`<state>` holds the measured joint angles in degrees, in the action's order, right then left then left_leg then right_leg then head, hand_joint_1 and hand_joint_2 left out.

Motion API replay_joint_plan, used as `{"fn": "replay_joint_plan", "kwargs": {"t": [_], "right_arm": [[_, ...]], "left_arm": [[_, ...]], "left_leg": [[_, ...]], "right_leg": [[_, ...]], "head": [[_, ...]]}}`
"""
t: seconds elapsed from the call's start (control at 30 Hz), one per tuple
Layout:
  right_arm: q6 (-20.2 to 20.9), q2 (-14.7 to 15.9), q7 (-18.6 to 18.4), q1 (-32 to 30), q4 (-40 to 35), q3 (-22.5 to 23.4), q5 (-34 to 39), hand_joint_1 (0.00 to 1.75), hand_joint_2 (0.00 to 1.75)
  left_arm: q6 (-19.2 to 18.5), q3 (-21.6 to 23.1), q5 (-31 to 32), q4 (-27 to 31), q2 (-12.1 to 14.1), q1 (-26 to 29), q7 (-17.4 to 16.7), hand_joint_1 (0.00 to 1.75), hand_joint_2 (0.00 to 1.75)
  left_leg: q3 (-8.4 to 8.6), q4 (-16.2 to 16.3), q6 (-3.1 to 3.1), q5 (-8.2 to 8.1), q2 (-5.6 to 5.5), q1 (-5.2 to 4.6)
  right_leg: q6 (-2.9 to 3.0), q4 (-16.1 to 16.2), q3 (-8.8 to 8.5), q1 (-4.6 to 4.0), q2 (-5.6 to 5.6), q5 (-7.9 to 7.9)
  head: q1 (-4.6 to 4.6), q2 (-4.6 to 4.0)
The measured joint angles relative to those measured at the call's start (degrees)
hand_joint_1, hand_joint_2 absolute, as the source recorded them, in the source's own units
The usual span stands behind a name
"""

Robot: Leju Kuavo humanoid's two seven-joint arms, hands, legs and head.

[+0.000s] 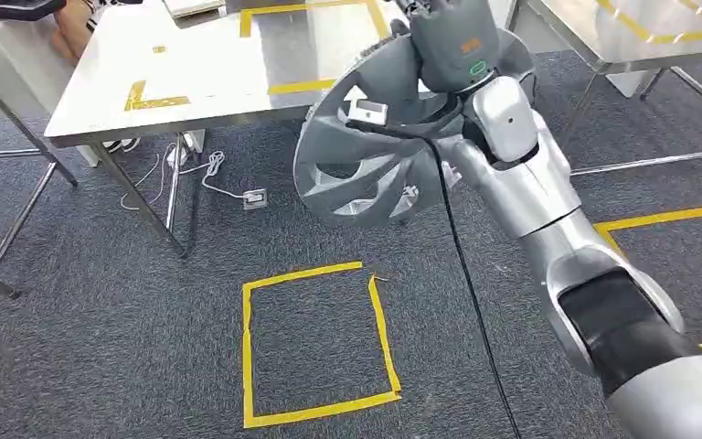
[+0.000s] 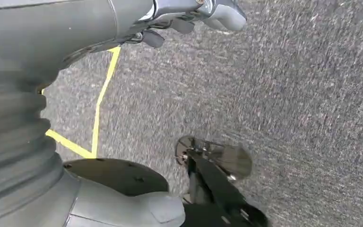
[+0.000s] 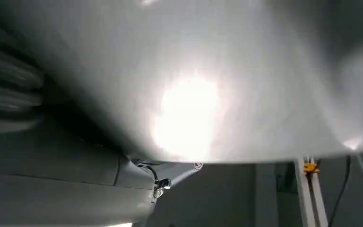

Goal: Take the parts from the cabinet and place them on the table.

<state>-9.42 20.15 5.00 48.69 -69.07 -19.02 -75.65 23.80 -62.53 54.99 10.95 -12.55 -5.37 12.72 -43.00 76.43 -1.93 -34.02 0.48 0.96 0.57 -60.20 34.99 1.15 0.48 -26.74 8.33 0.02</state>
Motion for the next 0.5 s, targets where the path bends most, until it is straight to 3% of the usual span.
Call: {"fn": "replay_joint_plan", "kwargs": {"t": [0.03, 0.1, 0.13, 0.17, 0.2, 0.23, 0.27, 0.33, 0.4, 0.47, 0.5], "right_arm": [[0.09, -0.5, 0.0, 0.26, 0.2, -0.24, -0.2, 1.75, 1.75], [0.31, -1.51, -0.02, 1.43, 0.7, -0.72, -0.48, 1.75, 1.75], [0.46, -1.85, -0.02, 1.97, 1.09, -0.87, -0.44, 1.75, 1.75], [0.61, -2.01, 0.02, 2.54, 1.72, -0.98, -0.31, 1.75, 1.75], [1.12, -2.05, 0.31, 3.23, 2.1, -1.03, -0.04, 1.75, 1.75], [1.4, -2.05, 0.68, 3.52, 2.45, -1.11, 0.18, 1.75, 1.75], [1.42, -2.03, 1.07, 3.92, 2.91, -1.16, 0.57, 1.75, 1.75], [1.35, -1.79, 1.49, 4.78, 3.69, -1.14, 1.29, 1.75, 1.75], [0.98, -0.96, 1.66, 5.49, 4.07, -1.09, 2.14, 1.75, 1.75], [0.83, 0.05, 1.64, 4.51, 4.13, -1.0, 2.67, 1.75, 1.75], [0.74, 0.4, 1.38, 3.81, 4.13, -1.0, 2.82, 1.75, 1.75]], "left_arm": [[0.02, -0.04, -0.24, 0.0, 0.0, 0.05, 0.04, 0.0, 1.75], [0.07, -0.15, -0.31, 0.0, 0.02, 0.08, 0.15, 0.0, 1.75], [0.11, -0.17, -0.3, 0.02, 0.1, 0.14, 0.22, 0.0, 1.75], [0.13, -0.2, -0.3, -0.02, 0.15, 0.12, 0.22, 0.0, 1.75], [0.22, -0.2, -0.3, 0.0, 0.11, 0.01, 0.33, 0.0, 1.75], [0.26, -0.17, -0.3, -0.02, -0.11, 0.05, 0.35, 0.0, 1.75], [0.26, -0.2, -0.26, 0.0, -0.11, 0.1, 0.35, 0.0, 1.75], [0.28, -0.2, -0.13, 0.0, -0.22, 0.12, 0.59, 0.0, 1.75], [0.26, -0.17, 0.02, -0.02, -0.28, -0.16, 0.85, 0.0, 1.75], [0.13, -0.17, 0.42, -0.11, -0.42, -0.02, 0.81, 0.0, 1.75], [0.0, -0.17, 0.59, -0.11, -0.42, 0.16, 0.66, 0.0, 1.75]], "left_leg": [[0.07, -1.9, 0.46, 1.8, -0.05, -0.21], [2.8, -10.9, 1.92, 8.51, -0.27, -1.06], [4.24, -15.53, 3.0, 11.53, -0.47, -1.7], [4.59, -16.24, 3.41, 9.67, -0.49, -1.83], [5.03, -16.52, 3.1, 9.04, -0.61, -1.99], [5.35, -16.89, 3.31, 10.14, -0.52, -2.14], [5.83, -17.25, 3.6, 9.95, -0.49, -2.11], [7.45, -18.3, 3.97, 10.09, -0.58, -1.71], [7.89, -18.43, 4.47, 9.74, -0.58, -1.59], [8.5, -18.38, 4.54, 8.97, -0.61, -1.58], [8.85, -18.26, 4.46, 8.6, -0.59, -1.53]], "right_leg": [[0.05, 0.0, -0.39, -0.18, 0.2, -0.31], [0.01, 0.03, -1.27, -0.46, 0.54, -0.93], [-0.06, 0.14, -1.57, -0.36, 0.58, -1.25], [-0.42, 0.15, -1.79, -0.64, 0.7, -1.47], [-0.83, 0.37, -1.64, -0.37, 0.82, -1.57], [-1.18, 0.38, -1.97, -0.2, 0.8, -1.51], [-1.65, -0.16, -2.13, -0.37, 0.79, -0.97], [-2.0, -1.53, -1.83, -0.08, 0.34, -1.55], [-2.68, -7.38, 1.8, -0.14, 0.22, -3.08], [-3.07, -14.47, 6.77, -0.04, 0.19, -6.39], [-3.07, -15.42, 8.05, 0.01, 0.16, -6.27]], "head": [[0.0, 0.0], [-0.02, 0.0], [-0.04, 0.0], [-0.06, 0.0], [-0.18, 0.0], [-0.17, 0.0], [-0.17, 0.0], [-0.17, 0.0], [-0.26, 0.0], [-0.31, 0.0], [-0.26, 0.0]]}}
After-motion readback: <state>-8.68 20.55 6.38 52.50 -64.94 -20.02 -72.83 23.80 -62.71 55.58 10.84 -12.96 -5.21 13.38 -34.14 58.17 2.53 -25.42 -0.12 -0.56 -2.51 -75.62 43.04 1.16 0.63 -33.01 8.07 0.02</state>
